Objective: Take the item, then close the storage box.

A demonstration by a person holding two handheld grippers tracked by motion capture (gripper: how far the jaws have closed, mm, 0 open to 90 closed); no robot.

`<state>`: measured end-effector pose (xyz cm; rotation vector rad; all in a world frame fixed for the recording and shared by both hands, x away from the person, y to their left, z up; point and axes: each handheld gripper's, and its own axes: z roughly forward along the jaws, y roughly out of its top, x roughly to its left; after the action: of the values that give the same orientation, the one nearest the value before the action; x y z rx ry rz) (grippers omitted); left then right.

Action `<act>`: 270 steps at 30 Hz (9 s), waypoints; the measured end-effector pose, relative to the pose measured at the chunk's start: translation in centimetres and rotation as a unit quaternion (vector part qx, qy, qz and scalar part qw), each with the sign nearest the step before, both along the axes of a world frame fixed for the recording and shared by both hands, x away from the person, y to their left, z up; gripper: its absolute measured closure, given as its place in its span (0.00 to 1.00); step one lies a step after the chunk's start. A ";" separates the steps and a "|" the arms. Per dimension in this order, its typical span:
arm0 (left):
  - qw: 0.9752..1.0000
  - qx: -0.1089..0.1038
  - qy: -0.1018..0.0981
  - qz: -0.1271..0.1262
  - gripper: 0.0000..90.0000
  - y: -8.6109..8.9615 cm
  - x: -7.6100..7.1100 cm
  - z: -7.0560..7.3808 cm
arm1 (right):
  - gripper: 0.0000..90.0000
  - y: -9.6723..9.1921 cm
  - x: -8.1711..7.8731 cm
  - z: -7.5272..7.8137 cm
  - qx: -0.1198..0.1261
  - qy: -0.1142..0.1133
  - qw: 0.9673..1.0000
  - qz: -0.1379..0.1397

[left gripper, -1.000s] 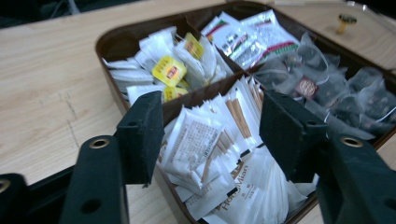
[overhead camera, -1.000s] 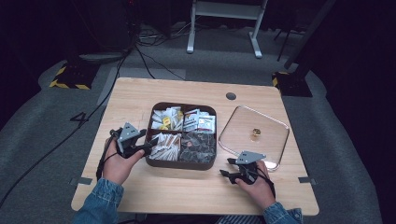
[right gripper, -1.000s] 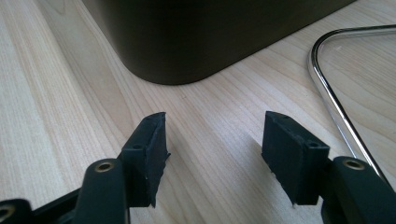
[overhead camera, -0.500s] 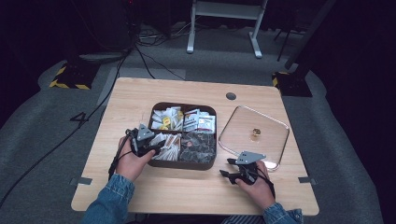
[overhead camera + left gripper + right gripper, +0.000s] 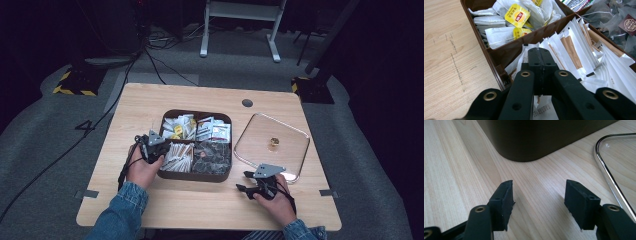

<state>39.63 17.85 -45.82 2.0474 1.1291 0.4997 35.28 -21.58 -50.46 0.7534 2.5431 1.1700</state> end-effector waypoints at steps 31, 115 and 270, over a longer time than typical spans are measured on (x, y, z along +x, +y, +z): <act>0.998 -0.058 -0.020 -0.017 1.00 0.4 -1.4 3.1 | 0.45 -0.1 -0.1 0.0 0.000 0.000 1.000 0.000; 0.987 -0.035 0.069 0.140 0.99 12.0 -2.9 -2.1 | 0.43 0.4 0.5 0.0 0.000 0.001 1.000 0.009; 0.999 0.010 0.033 0.018 0.33 7.9 -6.8 -4.7 | 0.66 -10.0 12.5 4.1 -0.016 0.003 0.975 -0.220</act>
<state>32.87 25.78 -50.48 2.0777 1.2057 0.4659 47.82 -31.56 -46.32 1.2327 2.2255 0.9731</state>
